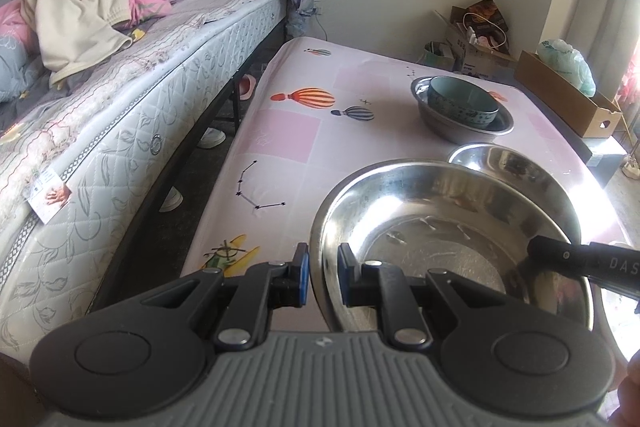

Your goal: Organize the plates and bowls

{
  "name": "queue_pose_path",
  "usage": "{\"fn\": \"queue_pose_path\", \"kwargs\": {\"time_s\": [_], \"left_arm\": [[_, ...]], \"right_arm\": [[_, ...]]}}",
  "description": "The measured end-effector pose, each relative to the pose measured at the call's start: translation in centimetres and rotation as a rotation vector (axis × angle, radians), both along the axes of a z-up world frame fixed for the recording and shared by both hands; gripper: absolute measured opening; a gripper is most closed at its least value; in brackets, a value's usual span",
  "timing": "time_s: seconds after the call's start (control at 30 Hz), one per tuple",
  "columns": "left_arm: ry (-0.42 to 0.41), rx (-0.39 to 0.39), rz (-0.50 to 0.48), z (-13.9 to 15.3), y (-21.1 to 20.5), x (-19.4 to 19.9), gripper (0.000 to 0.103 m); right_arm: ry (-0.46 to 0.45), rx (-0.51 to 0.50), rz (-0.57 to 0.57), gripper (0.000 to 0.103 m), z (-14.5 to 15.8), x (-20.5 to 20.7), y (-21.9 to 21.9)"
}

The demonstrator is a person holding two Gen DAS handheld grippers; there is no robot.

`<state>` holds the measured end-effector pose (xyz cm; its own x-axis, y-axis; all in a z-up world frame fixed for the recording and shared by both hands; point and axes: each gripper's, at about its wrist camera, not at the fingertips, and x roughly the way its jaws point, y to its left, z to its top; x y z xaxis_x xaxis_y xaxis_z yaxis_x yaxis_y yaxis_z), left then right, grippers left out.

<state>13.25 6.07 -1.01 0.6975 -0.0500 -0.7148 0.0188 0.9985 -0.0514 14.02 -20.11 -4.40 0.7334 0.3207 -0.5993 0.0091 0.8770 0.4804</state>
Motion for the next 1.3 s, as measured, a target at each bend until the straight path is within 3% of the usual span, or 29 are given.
{"fn": "queue_pose_path", "kwargs": {"time_s": [0.7, 1.3], "left_arm": [[-0.018, 0.027, -0.063, 0.7, -4.5, 1.0, 0.016], [0.003, 0.059, -0.142, -0.2, -9.4, 4.1, 0.016]], "right_arm": [[-0.021, 0.032, -0.070, 0.011, 0.4, -0.4, -4.0], [-0.020, 0.070, -0.157, 0.013, -0.5, 0.3, -8.6]]}}
